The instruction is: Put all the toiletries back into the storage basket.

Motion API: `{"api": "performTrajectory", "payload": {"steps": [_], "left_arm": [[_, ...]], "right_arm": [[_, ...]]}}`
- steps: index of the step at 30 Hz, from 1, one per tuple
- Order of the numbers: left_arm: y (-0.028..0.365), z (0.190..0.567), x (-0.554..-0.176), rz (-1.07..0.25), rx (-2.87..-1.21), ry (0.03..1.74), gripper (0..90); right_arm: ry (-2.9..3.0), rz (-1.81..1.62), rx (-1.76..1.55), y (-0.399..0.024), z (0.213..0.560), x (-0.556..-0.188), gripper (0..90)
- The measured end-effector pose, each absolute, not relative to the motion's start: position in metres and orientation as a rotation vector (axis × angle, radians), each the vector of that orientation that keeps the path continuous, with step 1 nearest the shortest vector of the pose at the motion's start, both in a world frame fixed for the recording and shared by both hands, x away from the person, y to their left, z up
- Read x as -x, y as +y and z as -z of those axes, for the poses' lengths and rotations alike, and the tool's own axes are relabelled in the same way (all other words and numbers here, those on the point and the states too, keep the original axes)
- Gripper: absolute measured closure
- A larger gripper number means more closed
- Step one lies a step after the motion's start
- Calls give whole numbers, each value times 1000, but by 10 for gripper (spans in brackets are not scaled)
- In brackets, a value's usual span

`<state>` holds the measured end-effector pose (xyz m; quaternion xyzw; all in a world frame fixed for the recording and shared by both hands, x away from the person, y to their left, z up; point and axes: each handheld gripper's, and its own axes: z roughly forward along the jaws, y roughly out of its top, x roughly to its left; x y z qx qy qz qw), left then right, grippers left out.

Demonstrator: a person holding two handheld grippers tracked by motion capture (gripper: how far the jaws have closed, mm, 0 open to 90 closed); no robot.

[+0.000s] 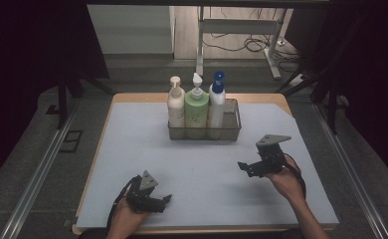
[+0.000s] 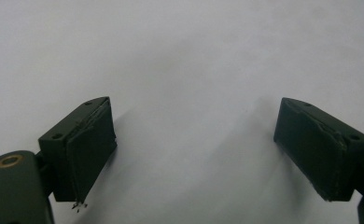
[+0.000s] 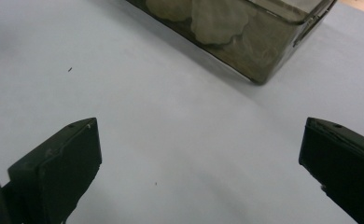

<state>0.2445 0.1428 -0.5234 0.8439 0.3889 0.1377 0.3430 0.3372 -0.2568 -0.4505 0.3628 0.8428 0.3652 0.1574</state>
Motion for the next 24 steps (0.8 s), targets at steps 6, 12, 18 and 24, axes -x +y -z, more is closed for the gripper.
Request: {"api": "performTrajectory", "payload": {"steps": [6,12,18,24], "left_arm": [[143,523,-245,-358,-2192,1012,122],[143,523,-244,-359,-2193,1011,122],[143,523,-244,-359,-2192,1011,122],[143,523,-244,-359,-2192,1011,123]], "right_arm": [[2395,-1046,-1034,-266,451,-328,0],[2381,-1039,-1046,-275,454,-318,0],[2384,-1018,-1058,-280,462,-308,0],[2404,-1003,-1049,-280,475,-299,0]]}}
